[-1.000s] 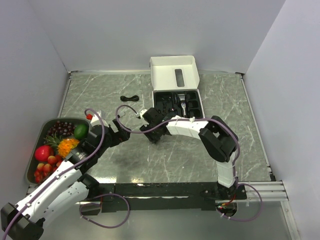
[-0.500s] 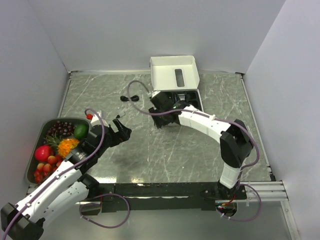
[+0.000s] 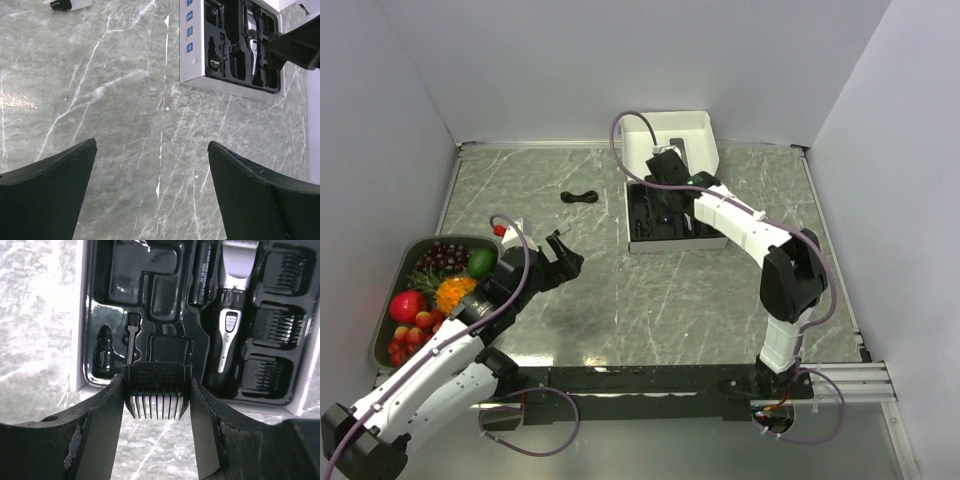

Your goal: Sort the hair-cutting tools

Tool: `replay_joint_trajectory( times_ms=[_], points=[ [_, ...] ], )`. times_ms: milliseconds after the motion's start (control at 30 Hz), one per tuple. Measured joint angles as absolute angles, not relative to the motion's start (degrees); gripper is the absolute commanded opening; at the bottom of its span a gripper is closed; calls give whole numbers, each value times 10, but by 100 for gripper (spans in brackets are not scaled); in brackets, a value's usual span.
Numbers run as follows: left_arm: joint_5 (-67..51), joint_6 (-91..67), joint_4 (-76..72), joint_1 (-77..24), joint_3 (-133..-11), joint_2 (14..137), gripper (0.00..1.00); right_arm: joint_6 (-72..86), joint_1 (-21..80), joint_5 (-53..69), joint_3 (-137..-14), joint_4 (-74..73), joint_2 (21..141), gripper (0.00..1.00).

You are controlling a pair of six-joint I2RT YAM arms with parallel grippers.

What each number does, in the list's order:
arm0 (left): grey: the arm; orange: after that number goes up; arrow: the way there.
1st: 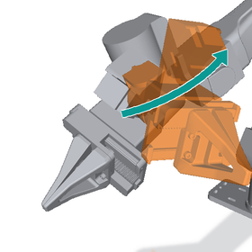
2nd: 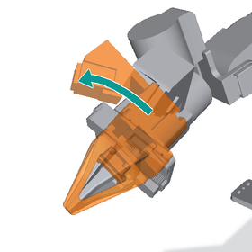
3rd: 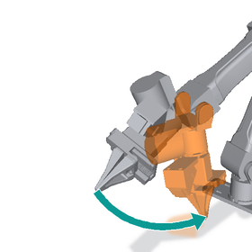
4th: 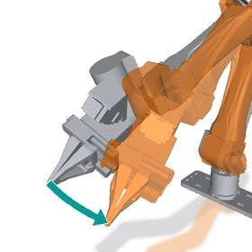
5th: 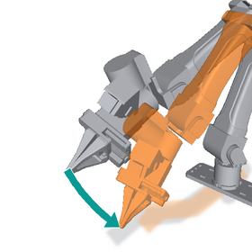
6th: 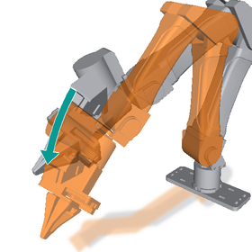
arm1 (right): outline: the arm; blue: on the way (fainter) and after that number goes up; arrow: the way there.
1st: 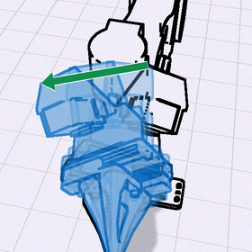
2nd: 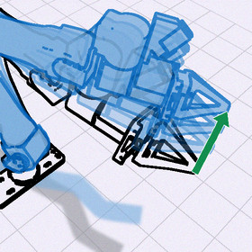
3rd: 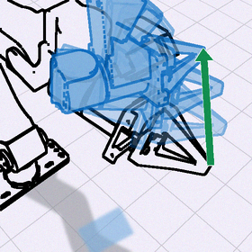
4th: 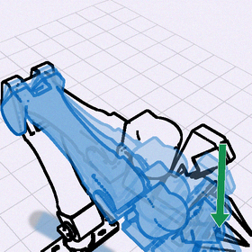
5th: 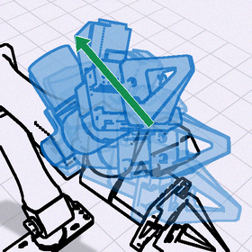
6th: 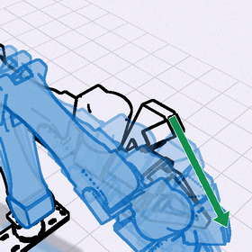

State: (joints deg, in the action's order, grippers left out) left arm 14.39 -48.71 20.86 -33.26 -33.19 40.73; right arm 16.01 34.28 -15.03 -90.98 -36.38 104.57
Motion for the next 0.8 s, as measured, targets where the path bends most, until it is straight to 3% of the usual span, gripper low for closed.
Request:
replay_joint_trajectory(
  times_ms=[800],
  points=[
    [144,-481,209,-333,-335,415,99,194,314,-145,-903,-337,1143,48]
  ],
)
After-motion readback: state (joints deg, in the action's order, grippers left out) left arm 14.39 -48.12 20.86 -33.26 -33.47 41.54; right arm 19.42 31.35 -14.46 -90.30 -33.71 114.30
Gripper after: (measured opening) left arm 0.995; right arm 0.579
